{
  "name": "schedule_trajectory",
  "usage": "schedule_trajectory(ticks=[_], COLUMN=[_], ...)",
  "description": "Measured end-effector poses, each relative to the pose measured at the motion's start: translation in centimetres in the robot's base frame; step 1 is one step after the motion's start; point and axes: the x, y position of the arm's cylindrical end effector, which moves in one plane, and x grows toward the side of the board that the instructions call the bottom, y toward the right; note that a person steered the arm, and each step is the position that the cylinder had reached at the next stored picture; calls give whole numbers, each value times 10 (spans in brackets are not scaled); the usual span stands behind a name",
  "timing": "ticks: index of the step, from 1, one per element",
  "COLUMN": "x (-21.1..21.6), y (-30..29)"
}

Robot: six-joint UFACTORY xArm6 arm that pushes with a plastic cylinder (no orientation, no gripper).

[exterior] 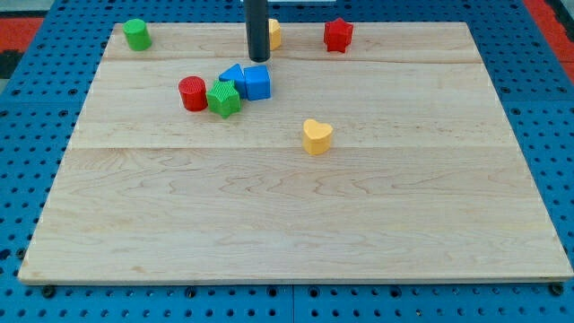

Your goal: Nudge the red circle and green star down a bit

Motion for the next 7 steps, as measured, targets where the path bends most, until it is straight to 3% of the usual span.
schedule_trajectory(ticks=[2, 3, 5, 7], x=[34, 34, -5, 3], y=[85, 77, 8, -123])
